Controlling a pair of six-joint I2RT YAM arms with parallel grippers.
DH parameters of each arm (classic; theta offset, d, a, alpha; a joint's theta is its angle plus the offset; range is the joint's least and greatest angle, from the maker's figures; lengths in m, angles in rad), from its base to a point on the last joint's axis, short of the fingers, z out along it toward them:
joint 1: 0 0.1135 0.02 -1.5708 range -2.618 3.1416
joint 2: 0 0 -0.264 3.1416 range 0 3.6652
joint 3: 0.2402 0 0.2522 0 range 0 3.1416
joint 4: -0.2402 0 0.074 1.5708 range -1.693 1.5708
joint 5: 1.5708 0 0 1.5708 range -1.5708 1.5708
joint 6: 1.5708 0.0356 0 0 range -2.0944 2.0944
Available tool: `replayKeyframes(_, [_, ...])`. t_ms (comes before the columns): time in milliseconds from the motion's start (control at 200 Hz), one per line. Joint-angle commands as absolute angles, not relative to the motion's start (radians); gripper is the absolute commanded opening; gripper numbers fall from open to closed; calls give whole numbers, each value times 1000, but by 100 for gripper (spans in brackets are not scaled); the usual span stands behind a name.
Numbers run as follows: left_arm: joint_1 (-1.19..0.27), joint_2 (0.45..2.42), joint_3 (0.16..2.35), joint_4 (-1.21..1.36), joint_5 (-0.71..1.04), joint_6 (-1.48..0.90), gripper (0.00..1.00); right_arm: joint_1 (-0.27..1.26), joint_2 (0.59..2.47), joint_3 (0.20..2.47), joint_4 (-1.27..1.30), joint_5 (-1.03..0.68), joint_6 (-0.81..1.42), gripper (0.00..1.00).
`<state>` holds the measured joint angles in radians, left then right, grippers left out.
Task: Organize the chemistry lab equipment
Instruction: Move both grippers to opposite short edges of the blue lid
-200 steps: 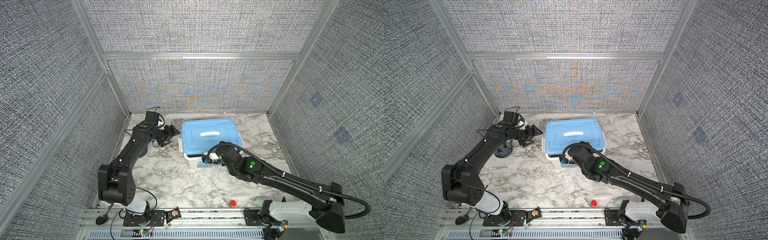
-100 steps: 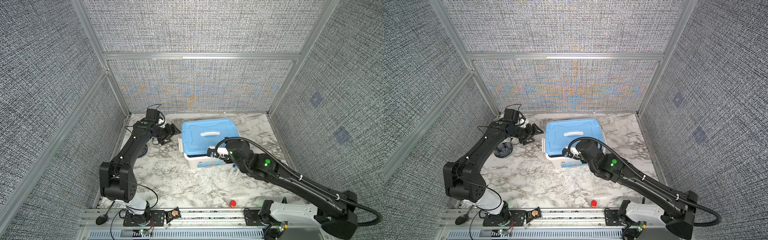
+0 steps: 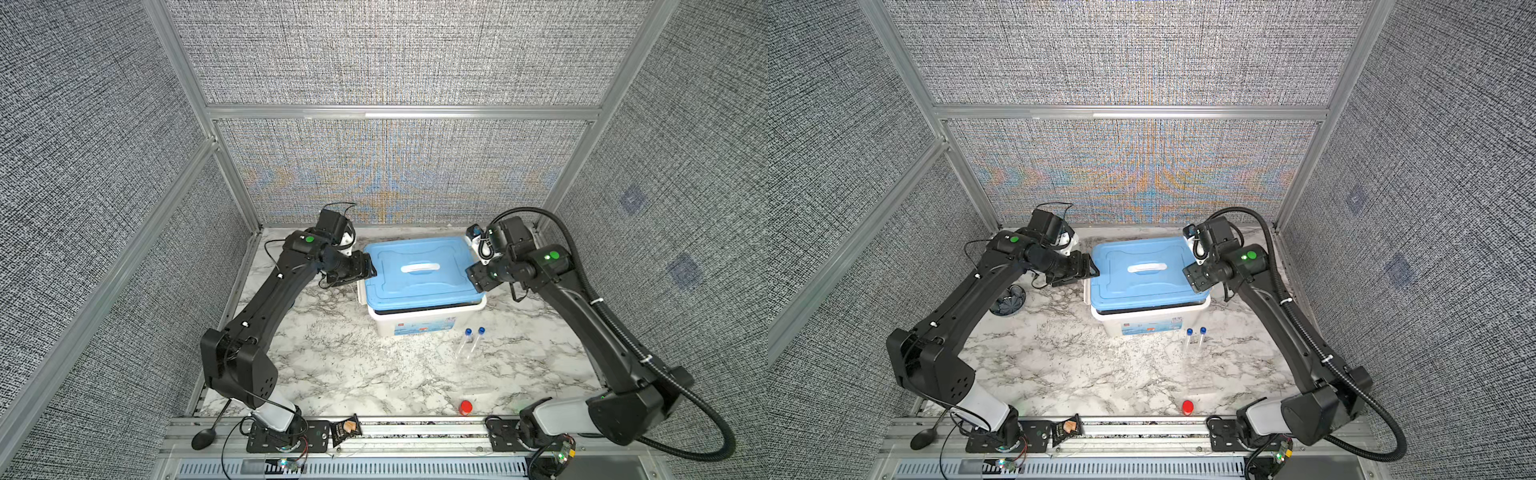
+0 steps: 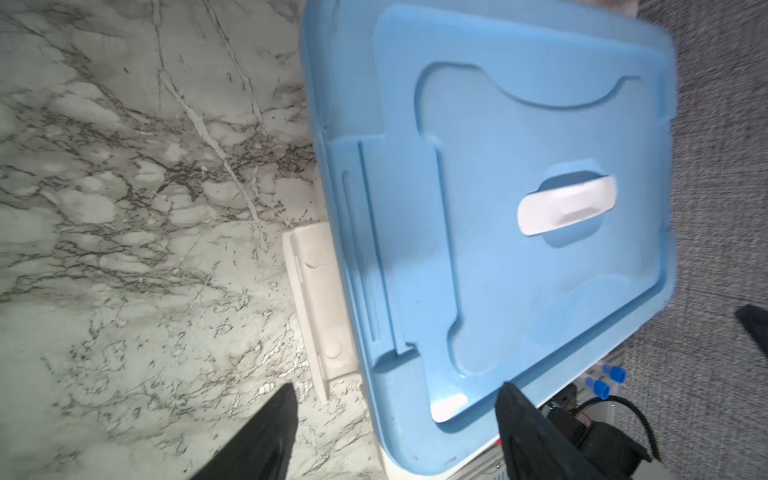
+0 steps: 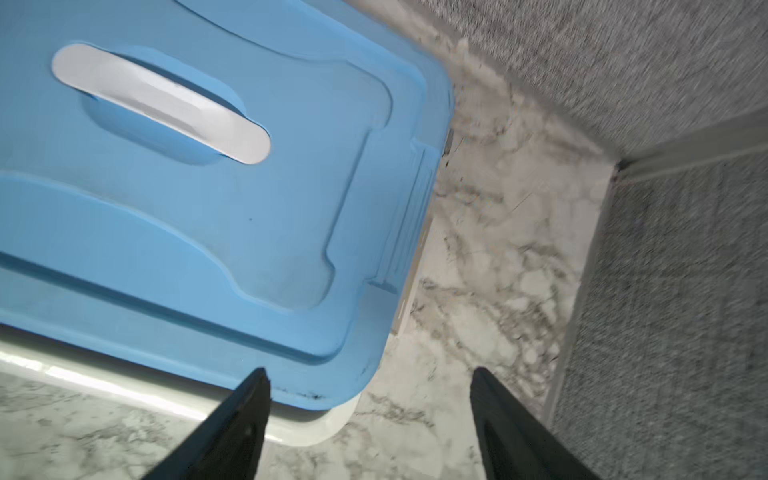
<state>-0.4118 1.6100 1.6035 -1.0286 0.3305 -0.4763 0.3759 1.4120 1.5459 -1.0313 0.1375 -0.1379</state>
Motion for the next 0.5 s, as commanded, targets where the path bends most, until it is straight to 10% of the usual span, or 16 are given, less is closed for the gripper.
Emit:
replayKeyframes(0, [-428,1602,1581,-1088,239,-435,77,325,1440,1560,-1165,-65,37,79])
replayKeyframes(495, [-462,1615,1513,-1044,257,-477,77,296,1553,1568,-1237,22,46,79])
